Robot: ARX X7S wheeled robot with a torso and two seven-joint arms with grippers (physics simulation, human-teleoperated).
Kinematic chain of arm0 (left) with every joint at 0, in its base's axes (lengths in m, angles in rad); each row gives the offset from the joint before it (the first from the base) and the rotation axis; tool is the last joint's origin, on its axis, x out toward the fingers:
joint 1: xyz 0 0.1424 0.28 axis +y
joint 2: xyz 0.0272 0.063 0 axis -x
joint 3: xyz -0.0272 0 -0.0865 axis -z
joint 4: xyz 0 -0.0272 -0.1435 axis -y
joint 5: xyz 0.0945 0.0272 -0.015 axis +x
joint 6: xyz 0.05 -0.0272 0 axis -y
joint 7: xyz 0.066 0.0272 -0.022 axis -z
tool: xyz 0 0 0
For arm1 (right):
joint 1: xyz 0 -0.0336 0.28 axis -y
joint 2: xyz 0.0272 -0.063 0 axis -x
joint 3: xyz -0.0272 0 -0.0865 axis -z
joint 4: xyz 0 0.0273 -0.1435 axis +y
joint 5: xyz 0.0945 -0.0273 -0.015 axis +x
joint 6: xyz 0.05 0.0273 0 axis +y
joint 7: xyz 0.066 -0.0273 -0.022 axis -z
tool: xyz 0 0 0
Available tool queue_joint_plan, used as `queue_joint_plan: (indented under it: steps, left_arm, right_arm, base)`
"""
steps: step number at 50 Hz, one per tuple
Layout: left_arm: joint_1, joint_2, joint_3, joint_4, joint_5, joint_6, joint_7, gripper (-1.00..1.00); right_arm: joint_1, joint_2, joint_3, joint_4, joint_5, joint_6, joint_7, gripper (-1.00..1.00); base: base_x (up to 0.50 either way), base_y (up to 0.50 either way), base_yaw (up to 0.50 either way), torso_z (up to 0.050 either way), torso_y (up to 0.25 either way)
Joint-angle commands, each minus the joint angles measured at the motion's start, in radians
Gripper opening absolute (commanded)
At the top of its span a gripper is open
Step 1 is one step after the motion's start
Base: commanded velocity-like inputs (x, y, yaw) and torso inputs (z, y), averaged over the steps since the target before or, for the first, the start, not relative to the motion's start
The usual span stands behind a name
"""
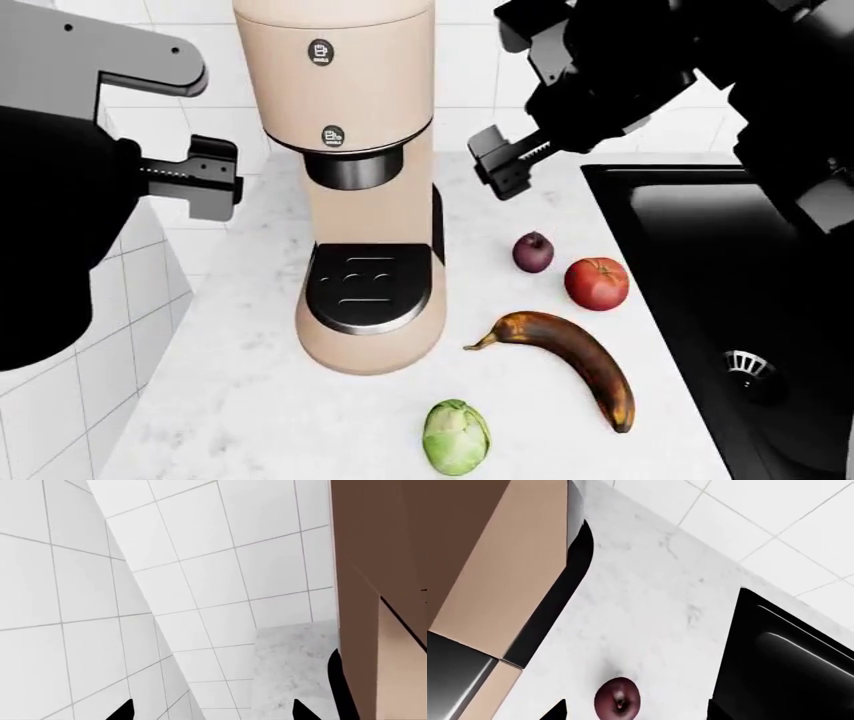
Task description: There is a mixed pile of frozen fruits and vegetables on the counter. Locate all the frozen vegetables and place the items in a bowl on the counter. Take all the frozen fruits and defrost them in a running sink.
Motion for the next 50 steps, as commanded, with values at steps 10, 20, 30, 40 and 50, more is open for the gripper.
queue_joint_plan:
  steps: [10, 20, 30, 40, 50]
  left_arm:
    - [0.007, -0.019, 0.007, 0.019, -0.015, 0.020, -0.005, 1.00]
    - [0.001, -0.022, 0.016, 0.018, -0.019, 0.024, -0.006, 1.00]
    - [-0.005, -0.030, 0.023, 0.021, -0.027, 0.029, -0.009, 1.00]
    - [0.000, -0.038, 0.026, 0.027, -0.030, 0.039, -0.010, 1.00]
    - [0.004, -0.045, 0.031, 0.031, -0.026, 0.047, -0.004, 1.00]
  right_arm:
    - [-0.062, -0.028, -0.068, 0.041, -0.058, -0.010, -0.058, 1.00]
    - [-0.104, -0.057, -0.090, 0.096, -0.087, -0.052, -0.112, 1.00]
    - [-0.112, -0.094, -0.107, 0.126, -0.118, -0.094, -0.165, 1.00]
    - [-0.161, -0.105, -0.144, 0.145, -0.139, -0.067, -0.215, 1.00]
    - [-0.188, -0.137, -0.127, 0.231, -0.209, -0.092, -0.248, 1.00]
  base:
    - [0.00, 0.00, 0.00, 0.000, 0.000]
    - [0.00, 0.00, 0.00, 0.000, 0.000]
    - [0.00, 0.00, 0.00, 0.000, 0.000]
    - [0.00, 0.00, 0.00, 0.000, 0.000]
    - [0.00, 0.00, 0.00, 0.000, 0.000]
